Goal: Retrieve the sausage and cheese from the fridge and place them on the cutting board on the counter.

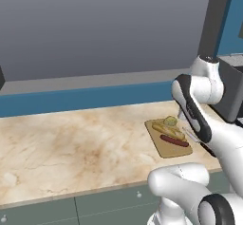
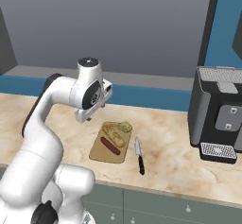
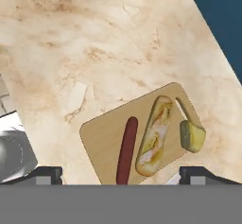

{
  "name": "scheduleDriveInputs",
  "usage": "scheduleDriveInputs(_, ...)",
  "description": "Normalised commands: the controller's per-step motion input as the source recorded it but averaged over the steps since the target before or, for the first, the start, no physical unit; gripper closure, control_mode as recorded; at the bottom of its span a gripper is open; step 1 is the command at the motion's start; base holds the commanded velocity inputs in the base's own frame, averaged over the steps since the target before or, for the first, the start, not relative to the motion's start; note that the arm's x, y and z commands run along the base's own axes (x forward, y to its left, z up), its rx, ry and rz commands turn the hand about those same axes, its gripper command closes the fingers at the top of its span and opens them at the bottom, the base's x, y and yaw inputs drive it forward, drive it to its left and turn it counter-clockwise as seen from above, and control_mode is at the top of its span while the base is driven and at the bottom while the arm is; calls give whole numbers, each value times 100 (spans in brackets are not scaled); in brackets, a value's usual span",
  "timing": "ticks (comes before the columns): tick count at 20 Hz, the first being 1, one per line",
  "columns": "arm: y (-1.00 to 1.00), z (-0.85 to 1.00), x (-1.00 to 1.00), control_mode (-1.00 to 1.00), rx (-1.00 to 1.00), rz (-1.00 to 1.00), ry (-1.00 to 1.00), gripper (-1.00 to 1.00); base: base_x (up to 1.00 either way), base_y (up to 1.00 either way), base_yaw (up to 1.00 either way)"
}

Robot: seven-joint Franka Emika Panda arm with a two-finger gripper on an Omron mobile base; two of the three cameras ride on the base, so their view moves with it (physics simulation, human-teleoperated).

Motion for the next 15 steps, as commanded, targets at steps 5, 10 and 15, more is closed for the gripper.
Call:
scheduleDriveInputs(5, 0, 95, -100, -100, 0, 2, -35, -100, 0, 0, 0)
scheduleDriveInputs(10, 1, 82, -100, -100, 0, 1, -42, -100, 0, 0, 0)
scheduleDriveInputs(15, 36, 37, -100, -100, -3, 0, -31, -100, 0, 0, 0)
